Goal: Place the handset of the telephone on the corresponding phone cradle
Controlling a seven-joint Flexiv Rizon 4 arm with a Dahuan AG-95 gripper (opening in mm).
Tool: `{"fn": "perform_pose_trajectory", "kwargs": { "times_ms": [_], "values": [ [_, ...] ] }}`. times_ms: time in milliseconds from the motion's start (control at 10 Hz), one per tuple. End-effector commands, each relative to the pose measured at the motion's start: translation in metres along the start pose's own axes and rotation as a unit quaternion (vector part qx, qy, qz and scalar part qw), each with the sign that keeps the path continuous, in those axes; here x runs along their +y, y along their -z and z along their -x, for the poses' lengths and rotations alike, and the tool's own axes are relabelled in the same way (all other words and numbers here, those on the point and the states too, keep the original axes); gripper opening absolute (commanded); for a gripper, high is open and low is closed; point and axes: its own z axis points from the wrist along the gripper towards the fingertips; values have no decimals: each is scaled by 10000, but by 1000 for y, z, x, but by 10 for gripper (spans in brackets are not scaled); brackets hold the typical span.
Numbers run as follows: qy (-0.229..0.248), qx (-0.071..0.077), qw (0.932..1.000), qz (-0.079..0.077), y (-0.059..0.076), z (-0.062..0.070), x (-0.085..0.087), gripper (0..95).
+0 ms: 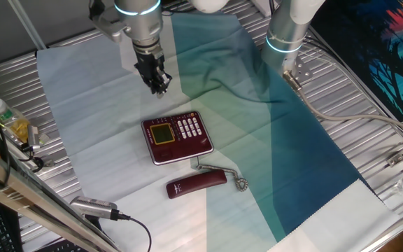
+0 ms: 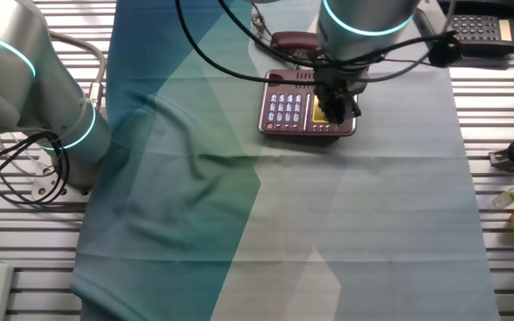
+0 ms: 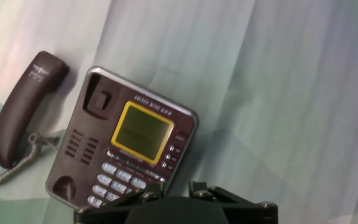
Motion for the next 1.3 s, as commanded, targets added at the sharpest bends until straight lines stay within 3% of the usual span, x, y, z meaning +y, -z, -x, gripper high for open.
{"fn": "perform_pose_trajectory", "kwargs": {
  "times_ms": [100,600,900,1000,1300],
  "values": [
    [-31,-12,10000,-29,0,-2,2,190],
    [-166,51,9998,-110,2,-1,13,190],
    [-233,176,9991,-293,17,22,35,190],
    [-259,114,9991,-310,12,26,41,190],
    [-411,159,9986,-307,11,44,52,190]
  ]
}}
